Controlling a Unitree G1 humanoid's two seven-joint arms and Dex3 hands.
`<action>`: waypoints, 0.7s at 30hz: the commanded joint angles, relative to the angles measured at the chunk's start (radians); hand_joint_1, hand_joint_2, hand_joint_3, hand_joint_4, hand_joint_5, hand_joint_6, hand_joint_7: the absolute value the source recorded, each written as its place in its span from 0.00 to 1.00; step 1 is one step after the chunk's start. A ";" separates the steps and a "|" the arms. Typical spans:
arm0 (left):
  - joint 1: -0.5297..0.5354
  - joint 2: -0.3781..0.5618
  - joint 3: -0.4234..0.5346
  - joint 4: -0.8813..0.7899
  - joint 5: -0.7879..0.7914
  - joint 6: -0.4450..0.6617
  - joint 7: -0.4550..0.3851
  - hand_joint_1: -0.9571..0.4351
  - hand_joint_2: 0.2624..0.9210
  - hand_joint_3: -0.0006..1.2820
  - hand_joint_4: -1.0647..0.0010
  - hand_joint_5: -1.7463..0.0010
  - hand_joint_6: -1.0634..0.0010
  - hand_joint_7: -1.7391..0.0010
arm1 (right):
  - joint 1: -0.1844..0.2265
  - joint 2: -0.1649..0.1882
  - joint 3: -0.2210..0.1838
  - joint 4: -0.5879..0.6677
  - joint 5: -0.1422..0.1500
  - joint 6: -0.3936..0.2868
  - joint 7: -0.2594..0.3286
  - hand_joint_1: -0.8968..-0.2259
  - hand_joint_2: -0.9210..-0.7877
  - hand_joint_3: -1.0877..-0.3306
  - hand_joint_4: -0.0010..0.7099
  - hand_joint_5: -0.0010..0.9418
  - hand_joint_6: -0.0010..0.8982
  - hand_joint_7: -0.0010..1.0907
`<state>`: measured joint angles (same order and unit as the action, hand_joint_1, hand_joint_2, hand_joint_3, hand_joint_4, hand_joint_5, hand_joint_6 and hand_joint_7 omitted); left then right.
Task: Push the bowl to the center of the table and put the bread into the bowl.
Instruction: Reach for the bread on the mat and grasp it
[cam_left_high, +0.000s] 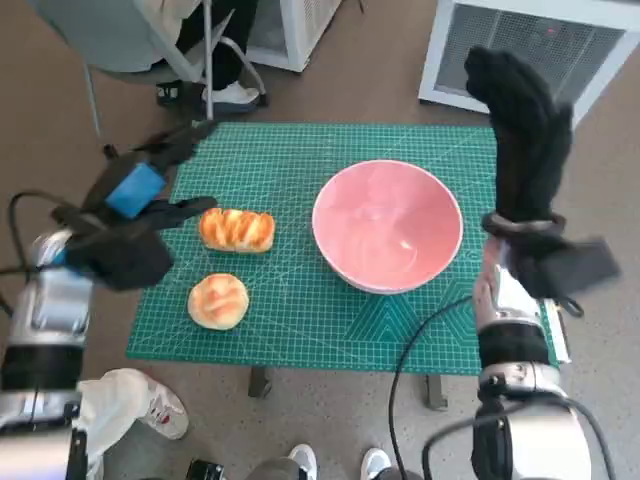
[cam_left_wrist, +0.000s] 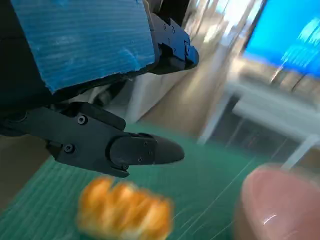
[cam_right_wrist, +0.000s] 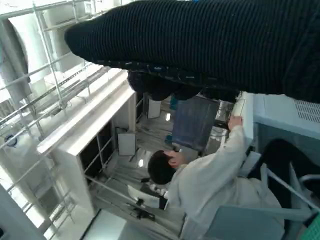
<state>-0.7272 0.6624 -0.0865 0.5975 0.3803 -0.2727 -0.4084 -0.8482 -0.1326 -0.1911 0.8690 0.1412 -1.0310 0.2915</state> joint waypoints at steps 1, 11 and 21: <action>-0.070 0.006 -0.077 0.064 0.053 0.069 -0.072 0.49 0.88 0.01 0.90 1.00 0.76 1.00 | 0.076 -0.002 0.039 -0.083 -0.037 -0.019 0.004 0.48 0.00 0.35 0.47 0.07 0.00 0.75; -0.186 -0.041 -0.233 0.169 0.173 0.225 -0.178 0.66 0.79 0.00 0.97 1.00 0.83 1.00 | 0.145 0.000 0.101 -0.212 -0.019 0.026 0.023 0.49 0.00 0.32 0.45 0.07 0.00 0.71; -0.218 -0.088 -0.295 0.277 0.222 0.191 -0.083 0.68 0.78 0.00 0.97 1.00 0.82 0.99 | 0.184 0.003 0.131 -0.306 0.035 0.115 0.054 0.47 0.00 0.31 0.44 0.07 0.00 0.70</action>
<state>-0.9187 0.5810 -0.3619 0.8430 0.5864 -0.0687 -0.5122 -0.6932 -0.1309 -0.0679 0.5786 0.1584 -0.9457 0.3306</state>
